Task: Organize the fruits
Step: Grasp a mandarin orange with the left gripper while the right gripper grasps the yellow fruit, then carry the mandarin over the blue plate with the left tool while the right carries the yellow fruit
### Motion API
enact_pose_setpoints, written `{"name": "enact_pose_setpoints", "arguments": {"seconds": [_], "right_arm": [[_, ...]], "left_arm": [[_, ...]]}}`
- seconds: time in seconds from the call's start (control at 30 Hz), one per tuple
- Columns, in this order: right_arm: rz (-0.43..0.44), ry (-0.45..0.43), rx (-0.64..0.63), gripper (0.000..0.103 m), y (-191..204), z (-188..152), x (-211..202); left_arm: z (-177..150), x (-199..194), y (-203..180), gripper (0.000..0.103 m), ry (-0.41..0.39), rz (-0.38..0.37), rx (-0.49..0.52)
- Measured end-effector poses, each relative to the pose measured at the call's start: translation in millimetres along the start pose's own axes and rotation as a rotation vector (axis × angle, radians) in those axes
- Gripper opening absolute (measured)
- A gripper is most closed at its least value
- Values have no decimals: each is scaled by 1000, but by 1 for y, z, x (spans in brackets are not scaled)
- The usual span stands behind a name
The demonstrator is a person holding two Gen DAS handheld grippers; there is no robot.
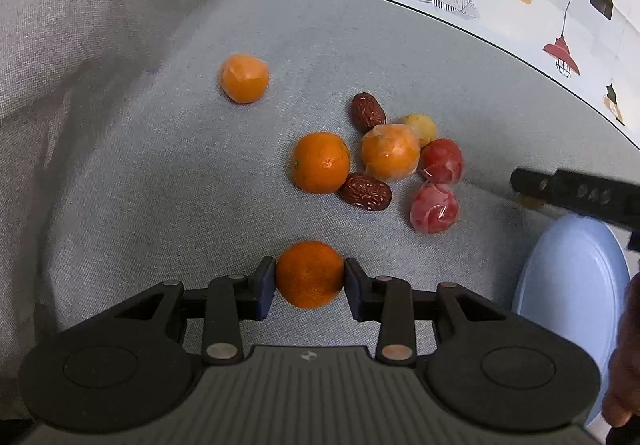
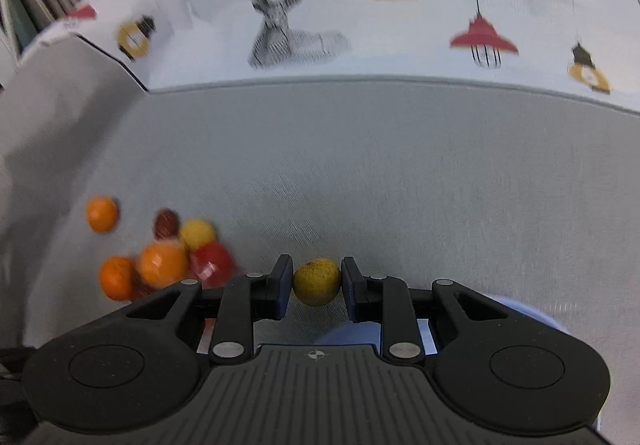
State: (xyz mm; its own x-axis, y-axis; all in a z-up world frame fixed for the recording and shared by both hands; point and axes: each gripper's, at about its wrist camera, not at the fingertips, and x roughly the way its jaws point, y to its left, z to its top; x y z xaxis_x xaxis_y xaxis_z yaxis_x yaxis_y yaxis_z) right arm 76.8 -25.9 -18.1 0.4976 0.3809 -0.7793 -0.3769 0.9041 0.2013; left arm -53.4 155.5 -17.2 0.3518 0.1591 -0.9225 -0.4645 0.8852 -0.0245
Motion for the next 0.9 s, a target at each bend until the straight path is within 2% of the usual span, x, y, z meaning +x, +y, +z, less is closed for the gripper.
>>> {"name": "enact_pose_setpoints", "arguments": {"seconds": [0.1,0.3,0.43,0.6,0.77,0.9], "right_arm": [[-20,26,0,28,-2,-2,9],[-18,5,12,28,-1,-5,7],[19,-90,30,28,-2,-3,-20],[19,-205,31,28,5,-7,-77],[10,-301,60,28,19,-42,-135],[-5,-310,172,28,3,-82,-141]], "left_arm": [[1,1,-2,41,-1,4,14],[2,-1,-4,39,-17,9,27],[1,-9,-6,39,-50,2,41],[-2,-14,-9,39,-59,-18,61],[0,-22,-13,39,-86,-46,76],[-1,-25,-18,39,-96,-66,95]]}}
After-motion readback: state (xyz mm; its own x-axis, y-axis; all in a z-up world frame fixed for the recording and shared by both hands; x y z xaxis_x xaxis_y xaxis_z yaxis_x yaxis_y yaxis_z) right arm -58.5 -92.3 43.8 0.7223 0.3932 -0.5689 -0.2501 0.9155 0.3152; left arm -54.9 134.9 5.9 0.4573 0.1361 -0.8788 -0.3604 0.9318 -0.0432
